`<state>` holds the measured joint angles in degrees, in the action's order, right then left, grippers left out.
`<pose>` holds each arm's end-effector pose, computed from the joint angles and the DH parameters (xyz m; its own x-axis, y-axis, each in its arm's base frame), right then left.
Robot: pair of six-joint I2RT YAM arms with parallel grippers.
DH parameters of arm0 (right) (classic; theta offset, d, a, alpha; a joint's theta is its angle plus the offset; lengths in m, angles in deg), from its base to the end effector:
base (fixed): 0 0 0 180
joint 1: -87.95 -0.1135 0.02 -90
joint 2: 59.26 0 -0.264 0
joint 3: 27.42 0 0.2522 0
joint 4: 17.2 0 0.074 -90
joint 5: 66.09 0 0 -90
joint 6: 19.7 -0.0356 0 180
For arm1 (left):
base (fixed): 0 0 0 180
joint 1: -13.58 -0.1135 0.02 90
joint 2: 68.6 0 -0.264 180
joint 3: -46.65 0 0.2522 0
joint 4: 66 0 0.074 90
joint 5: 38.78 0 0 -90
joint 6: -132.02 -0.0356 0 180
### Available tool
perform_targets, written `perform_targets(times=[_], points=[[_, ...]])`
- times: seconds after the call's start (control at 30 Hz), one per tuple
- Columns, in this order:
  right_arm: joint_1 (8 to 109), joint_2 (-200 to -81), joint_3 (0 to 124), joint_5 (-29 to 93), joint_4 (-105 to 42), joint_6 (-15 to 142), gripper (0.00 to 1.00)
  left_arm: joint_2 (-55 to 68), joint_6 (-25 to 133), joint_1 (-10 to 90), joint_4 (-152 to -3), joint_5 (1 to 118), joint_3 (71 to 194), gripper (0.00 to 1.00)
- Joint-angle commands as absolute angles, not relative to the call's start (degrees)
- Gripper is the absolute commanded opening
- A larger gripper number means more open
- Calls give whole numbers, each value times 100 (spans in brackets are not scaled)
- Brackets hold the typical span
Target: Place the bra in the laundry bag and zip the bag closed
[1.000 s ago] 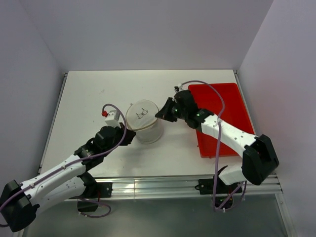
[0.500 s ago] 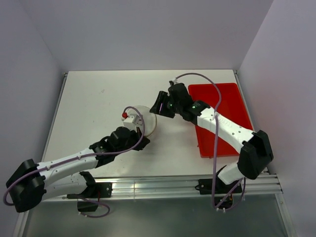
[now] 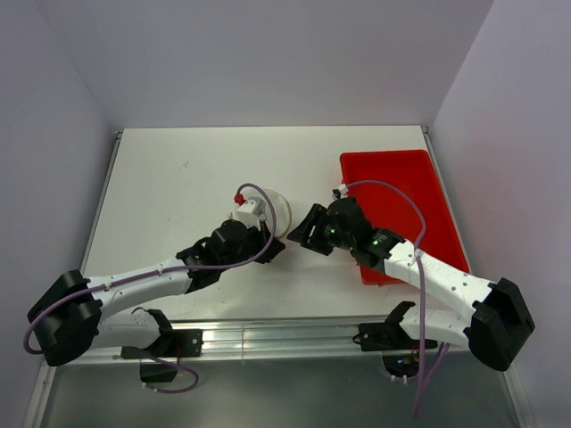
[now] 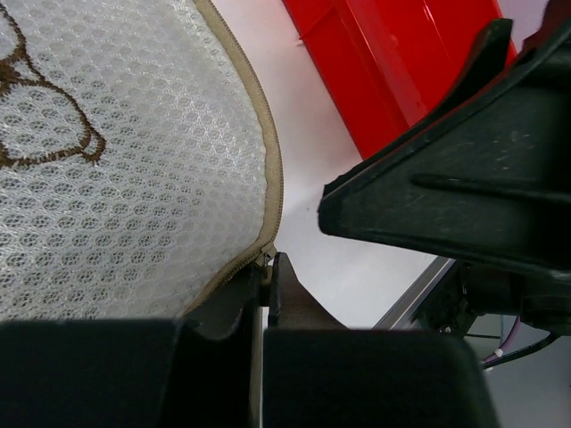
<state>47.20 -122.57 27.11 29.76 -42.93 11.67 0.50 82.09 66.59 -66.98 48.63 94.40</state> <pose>0.1801 0.1600 0.2489 -0.8322 0.4041 -0.3797 -0.0047 0.6795 0.7336 0.1590 -0.2084 0.2267 -0.6724 -0.1762 -0.7189 0.4442 0.6809 -0.5823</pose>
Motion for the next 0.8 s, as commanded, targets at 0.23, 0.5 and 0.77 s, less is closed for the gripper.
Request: perform_targets(times=[0.23, 0.5, 0.77], points=[[4665, -12308, 2440, 2752, -3272, 412, 58, 127, 8086, 6719, -6420, 5034, 9741, 0], [4647, -12403, 2413, 2760, -3123, 306, 42, 136, 8078, 6754, -6385, 5078, 9758, 0], [4603, -12640, 2641, 2725, -3141, 333, 35, 110, 8060, 6772, -6411, 5078, 9741, 0]])
